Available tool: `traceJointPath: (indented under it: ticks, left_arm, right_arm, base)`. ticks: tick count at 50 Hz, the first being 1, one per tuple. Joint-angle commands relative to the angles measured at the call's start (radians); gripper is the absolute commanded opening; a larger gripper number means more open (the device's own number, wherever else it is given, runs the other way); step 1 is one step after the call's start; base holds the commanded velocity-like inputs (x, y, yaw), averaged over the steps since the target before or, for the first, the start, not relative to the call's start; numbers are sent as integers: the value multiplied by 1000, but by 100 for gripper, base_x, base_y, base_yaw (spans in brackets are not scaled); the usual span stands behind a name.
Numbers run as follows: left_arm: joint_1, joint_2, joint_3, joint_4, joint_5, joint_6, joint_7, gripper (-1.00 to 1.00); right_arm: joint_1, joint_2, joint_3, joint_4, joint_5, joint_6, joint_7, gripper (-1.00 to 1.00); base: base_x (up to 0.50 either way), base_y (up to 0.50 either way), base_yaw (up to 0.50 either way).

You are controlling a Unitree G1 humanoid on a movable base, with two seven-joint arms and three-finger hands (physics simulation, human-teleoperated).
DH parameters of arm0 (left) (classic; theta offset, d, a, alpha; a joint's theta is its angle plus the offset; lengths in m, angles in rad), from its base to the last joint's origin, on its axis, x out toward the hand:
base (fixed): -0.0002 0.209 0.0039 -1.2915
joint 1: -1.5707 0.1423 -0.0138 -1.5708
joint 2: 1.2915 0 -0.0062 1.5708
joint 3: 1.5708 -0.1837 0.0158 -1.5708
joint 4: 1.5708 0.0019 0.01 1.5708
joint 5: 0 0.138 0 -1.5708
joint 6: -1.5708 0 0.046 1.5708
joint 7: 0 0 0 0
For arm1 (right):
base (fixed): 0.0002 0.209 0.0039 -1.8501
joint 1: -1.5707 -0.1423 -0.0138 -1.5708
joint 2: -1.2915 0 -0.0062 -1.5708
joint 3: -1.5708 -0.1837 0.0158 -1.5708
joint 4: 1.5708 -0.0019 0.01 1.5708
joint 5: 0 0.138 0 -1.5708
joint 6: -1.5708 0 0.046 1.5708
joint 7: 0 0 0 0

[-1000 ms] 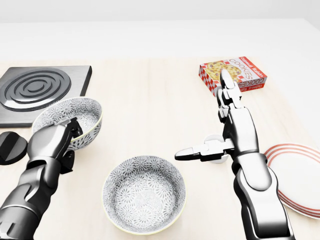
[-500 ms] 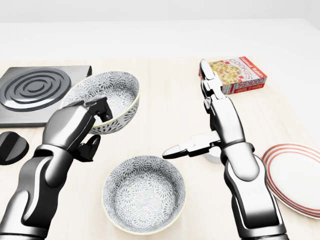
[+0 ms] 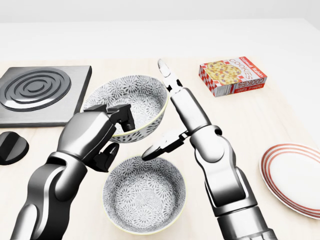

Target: Pick the akita bowl from table center and place it on the plate.

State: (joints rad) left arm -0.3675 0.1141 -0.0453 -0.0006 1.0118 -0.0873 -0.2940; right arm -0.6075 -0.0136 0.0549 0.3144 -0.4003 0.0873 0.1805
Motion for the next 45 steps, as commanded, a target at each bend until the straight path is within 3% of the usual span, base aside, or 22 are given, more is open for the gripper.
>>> traceJointPath:
  ticks: [1,14,15,16,18,20,45]
  left_arm:
    - [12,-14,-2,-35,29,0,5,-100]
    - [27,-25,-6,-116,20,0,-42,-100]
    - [28,-25,-6,-119,20,0,-44,-100]
    - [30,-26,-7,-125,19,0,-47,-100]
    - [32,-29,-9,-140,17,0,-55,-100]
    - [29,-33,-9,-160,12,0,-69,-100]
    - [44,-35,-9,-212,10,0,-95,-96]
  right_arm:
    - [-20,23,17,37,-84,0,19,100]
    - [-25,25,12,108,-102,0,4,94]
    - [-25,24,12,110,-103,0,3,80]
    - [-25,23,11,111,-103,0,1,33]
    - [-26,22,9,116,-103,0,-2,11]
    - [-27,21,8,123,-103,0,-6,-100]
    - [-18,19,9,113,-107,0,-7,-100]
  base:
    - [0,0,0]
    - [0,0,0]
    - [0,0,0]
    - [0,0,0]
    - [0,0,0]
    - [0,0,0]
    - [0,0,0]
